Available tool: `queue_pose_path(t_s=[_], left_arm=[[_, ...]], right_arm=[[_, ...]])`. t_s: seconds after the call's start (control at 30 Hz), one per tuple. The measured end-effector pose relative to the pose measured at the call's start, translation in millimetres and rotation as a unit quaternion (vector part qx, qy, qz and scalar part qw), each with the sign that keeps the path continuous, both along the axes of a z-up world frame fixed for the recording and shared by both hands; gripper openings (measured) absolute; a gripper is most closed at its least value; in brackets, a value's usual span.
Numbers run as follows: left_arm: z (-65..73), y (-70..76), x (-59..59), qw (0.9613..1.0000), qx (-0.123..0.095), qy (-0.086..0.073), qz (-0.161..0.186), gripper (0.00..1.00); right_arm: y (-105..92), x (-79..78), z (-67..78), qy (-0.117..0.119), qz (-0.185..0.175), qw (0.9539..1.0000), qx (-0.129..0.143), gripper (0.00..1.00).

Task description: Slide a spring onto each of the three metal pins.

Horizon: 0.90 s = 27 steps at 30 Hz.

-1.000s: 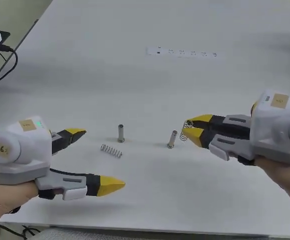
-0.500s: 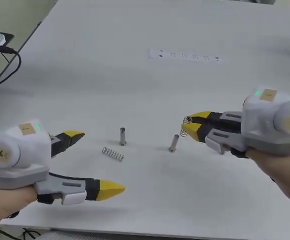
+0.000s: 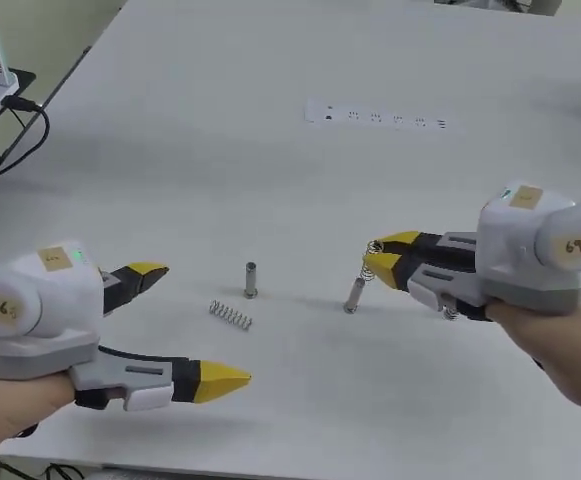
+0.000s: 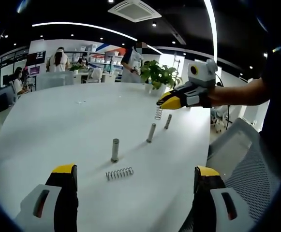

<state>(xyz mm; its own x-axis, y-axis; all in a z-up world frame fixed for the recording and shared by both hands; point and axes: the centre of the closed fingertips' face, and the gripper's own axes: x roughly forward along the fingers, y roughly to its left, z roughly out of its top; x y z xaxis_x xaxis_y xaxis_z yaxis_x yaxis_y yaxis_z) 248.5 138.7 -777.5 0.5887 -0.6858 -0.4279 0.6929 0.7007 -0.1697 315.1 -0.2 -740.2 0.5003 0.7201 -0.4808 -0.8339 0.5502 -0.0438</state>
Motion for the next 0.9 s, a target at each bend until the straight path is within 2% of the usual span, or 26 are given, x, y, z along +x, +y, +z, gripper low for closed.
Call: queue_pose_path(t_s=[0.4,0.6,0.7,0.73,0.9], left_arm=[[-0.9,-0.3,2.9,1.0000,0.004,-0.001,0.000,0.96],[-0.1,1.6,4.3,1.0000,0.001,-0.001,0.004,0.95],[2.7,3.2,6.5,0.9999,-0.006,-0.007,0.013,0.95],[2.6,3.5,6.5,0.9998,-0.010,-0.004,0.015,0.95],[-0.7,3.0,3.7,0.9999,-0.004,0.000,0.010,0.95]], right_arm=[[-1.4,3.3,-6.7,0.006,-0.004,1.0000,-0.002,0.07],[-0.2,4.1,-8.2,0.007,-0.004,1.0000,-0.002,0.07],[1.0,3.7,-9.0,0.009,-0.003,0.9999,0.000,0.08],[0.9,3.8,-9.7,0.009,-0.003,0.9999,-0.002,0.08],[-0.2,4.7,-12.9,0.013,-0.005,0.9999,-0.003,0.08]])
